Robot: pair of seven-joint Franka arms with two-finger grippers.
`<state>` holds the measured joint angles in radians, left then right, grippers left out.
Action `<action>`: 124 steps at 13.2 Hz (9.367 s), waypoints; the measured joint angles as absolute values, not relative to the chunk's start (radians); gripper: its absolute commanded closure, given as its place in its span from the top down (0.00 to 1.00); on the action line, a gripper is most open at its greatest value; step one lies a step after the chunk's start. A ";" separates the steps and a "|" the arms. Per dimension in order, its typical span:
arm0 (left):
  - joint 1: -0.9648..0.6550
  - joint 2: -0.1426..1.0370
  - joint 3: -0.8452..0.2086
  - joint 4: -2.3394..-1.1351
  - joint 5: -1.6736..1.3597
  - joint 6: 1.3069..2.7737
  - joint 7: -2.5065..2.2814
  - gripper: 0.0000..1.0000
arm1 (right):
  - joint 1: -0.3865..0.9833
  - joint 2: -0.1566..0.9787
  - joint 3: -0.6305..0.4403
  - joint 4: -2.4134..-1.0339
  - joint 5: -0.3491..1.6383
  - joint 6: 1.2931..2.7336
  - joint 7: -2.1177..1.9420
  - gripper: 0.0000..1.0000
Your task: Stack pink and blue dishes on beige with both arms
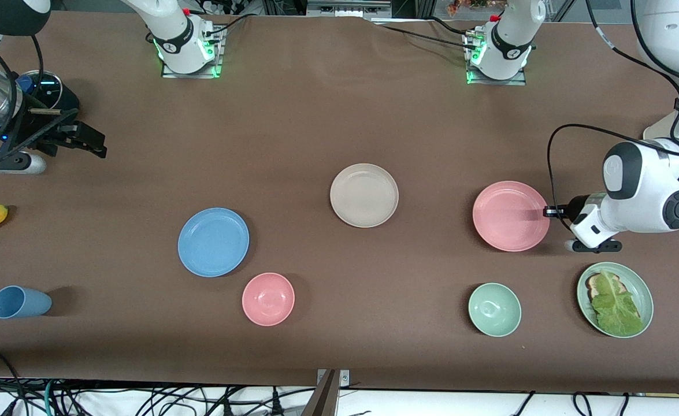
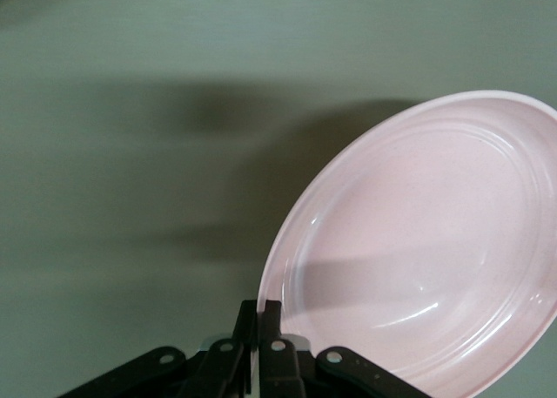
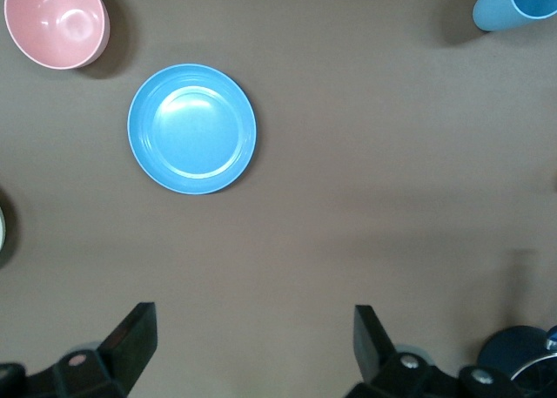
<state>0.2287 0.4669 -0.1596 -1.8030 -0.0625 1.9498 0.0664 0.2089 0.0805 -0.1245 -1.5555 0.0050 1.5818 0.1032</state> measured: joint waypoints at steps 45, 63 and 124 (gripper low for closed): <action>0.310 0.527 -0.396 -1.681 0.130 1.928 -0.385 1.00 | 0.232 0.690 -0.093 -1.548 0.042 2.169 0.067 0.84; 0.039 0.040 -0.082 -1.625 0.007 1.576 -0.157 1.00 | 0.216 0.714 -0.079 -1.682 0.066 2.320 0.034 0.10; 0.048 0.054 -0.002 -1.540 -0.002 1.618 -0.044 1.00 | 0.651 0.525 -0.203 -1.471 0.111 2.030 0.630 1.00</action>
<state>0.0476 0.0543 -0.0021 -1.5404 -0.0020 1.6180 -0.0439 0.6513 0.5246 -0.2028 -1.4707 0.1111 2.0296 0.6300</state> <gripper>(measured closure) 0.000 0.000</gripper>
